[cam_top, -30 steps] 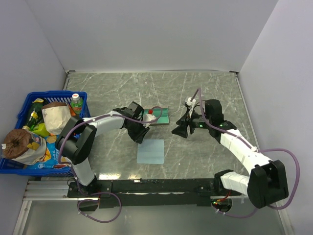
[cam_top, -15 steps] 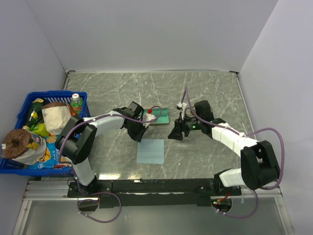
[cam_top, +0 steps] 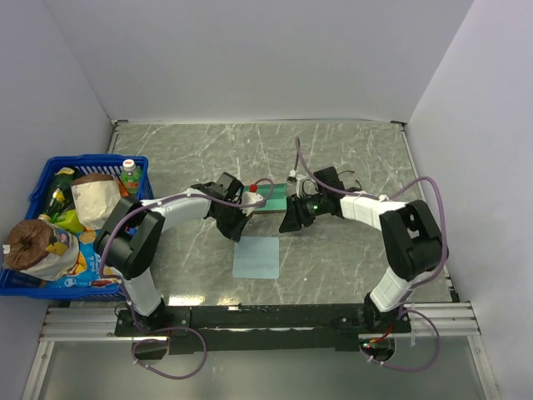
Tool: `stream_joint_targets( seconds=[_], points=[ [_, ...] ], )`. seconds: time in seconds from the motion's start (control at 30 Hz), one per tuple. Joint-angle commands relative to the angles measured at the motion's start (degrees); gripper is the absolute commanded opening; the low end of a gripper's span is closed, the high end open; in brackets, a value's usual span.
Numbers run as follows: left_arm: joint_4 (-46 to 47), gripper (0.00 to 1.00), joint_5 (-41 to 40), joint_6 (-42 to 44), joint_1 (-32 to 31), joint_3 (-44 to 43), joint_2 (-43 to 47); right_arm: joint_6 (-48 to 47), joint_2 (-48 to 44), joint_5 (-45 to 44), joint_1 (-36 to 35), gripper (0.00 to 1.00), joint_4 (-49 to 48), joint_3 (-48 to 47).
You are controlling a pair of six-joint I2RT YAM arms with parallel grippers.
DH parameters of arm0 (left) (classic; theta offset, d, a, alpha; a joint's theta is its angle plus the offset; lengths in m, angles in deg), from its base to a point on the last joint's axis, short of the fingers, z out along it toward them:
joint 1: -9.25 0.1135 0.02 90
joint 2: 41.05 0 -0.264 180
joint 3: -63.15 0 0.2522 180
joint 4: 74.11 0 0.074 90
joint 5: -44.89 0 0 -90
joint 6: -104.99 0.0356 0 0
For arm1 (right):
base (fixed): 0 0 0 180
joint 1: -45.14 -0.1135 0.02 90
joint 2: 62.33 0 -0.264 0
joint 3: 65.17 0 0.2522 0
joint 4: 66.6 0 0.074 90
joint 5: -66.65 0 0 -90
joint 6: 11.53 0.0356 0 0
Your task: Organize the sunglasses
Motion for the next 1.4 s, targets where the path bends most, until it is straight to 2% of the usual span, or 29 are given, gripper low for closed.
stream_joint_targets(
  seconds=[0.0,0.7,0.8,0.93,1.13,1.37],
  points=[
    [1.4,0.01,1.7,-1.1,1.1,1.2,0.0,4.0,3.0,-1.6,-1.3,0.47,0.8,-3.0],
    [2.3,0.05,3.0,-2.5,1.6,1.5,0.1,13.9,8.8,-7.0,-3.3,0.42,-8.3,1.0],
    [2.4,0.08,3.0,-2.6,1.7,1.5,0.1,14.2,8.9,-7.4,-3.6,0.42,-8.6,1.2],
    [2.3,0.18,2.9,-2.8,1.7,1.5,0.3,14.8,8.7,-7.9,-3.7,0.42,-9.1,1.7],
    [2.0,0.26,3.9,-3.3,3.0,1.6,0.4,15.3,7.8,-8.3,-3.8,0.42,-9.4,2.8],
    [2.4,0.28,5.4,-5.4,5.6,2.0,-1.0,16.2,7.5,-8.3,-3.8,0.43,-11.2,3.5]
  ],
)
